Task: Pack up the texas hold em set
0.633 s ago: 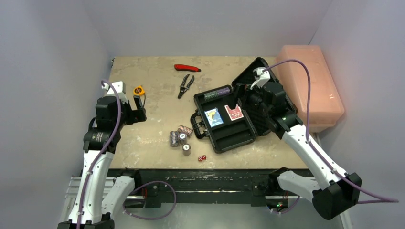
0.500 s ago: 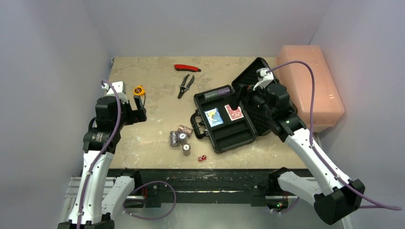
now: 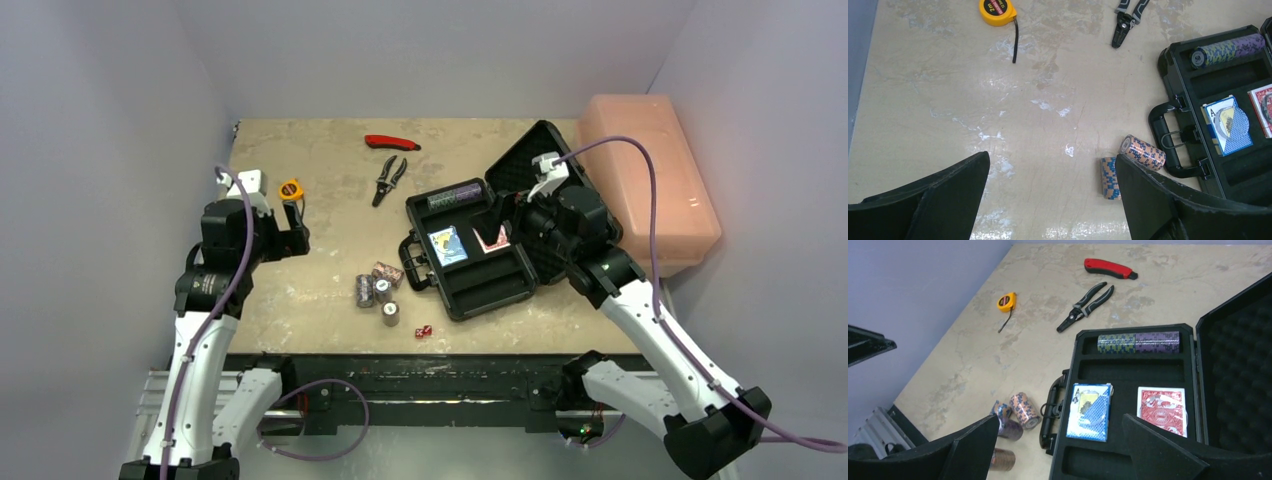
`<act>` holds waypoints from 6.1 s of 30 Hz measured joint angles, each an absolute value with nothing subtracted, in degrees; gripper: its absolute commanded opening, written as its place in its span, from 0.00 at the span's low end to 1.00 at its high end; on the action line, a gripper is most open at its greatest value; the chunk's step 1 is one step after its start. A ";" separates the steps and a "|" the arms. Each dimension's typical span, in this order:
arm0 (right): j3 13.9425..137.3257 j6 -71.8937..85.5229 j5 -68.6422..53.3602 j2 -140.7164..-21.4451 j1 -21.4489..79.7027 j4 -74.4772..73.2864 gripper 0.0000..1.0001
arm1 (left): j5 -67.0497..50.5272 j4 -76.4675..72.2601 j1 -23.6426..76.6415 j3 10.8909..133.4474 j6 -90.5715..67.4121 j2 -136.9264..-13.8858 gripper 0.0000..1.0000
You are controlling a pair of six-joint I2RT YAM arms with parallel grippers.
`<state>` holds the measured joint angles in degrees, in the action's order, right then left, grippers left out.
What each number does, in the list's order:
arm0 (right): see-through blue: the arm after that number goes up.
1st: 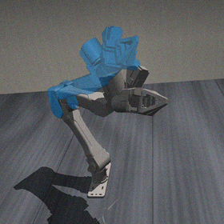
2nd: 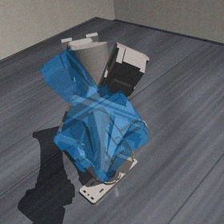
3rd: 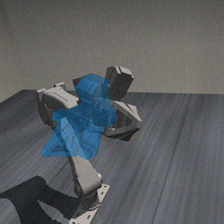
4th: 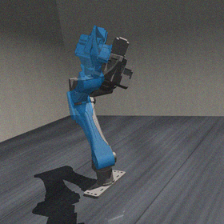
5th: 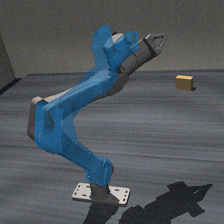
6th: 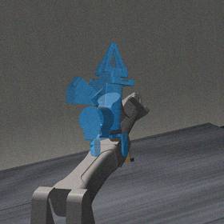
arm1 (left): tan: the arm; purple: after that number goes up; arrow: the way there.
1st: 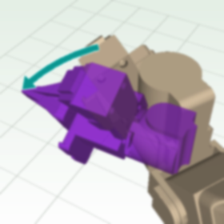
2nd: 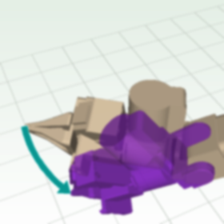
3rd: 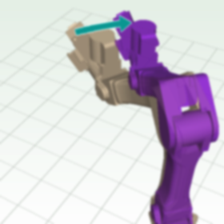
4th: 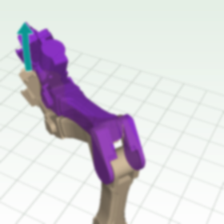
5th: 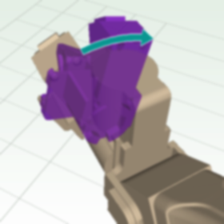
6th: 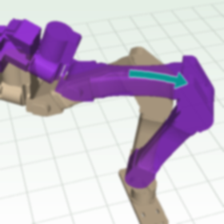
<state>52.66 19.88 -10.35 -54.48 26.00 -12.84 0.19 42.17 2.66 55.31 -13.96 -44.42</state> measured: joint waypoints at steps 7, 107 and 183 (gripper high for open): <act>49.69 18.22 -13.26 -52.80 28.38 -12.10 0.99 | -4.16 42.54 2.81 55.61 -13.89 -47.99 0.93; 41.69 27.64 9.56 -50.26 41.74 -16.78 0.99 | 14.00 48.07 45.21 64.62 -36.77 -91.92 0.50; 35.62 20.14 7.51 -52.66 41.74 -5.02 0.99 | 8.14 50.94 45.52 70.94 -30.35 -85.47 0.00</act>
<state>35.62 20.14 7.51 -52.66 41.74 -5.02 8.14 50.94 45.52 70.94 -30.35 -85.47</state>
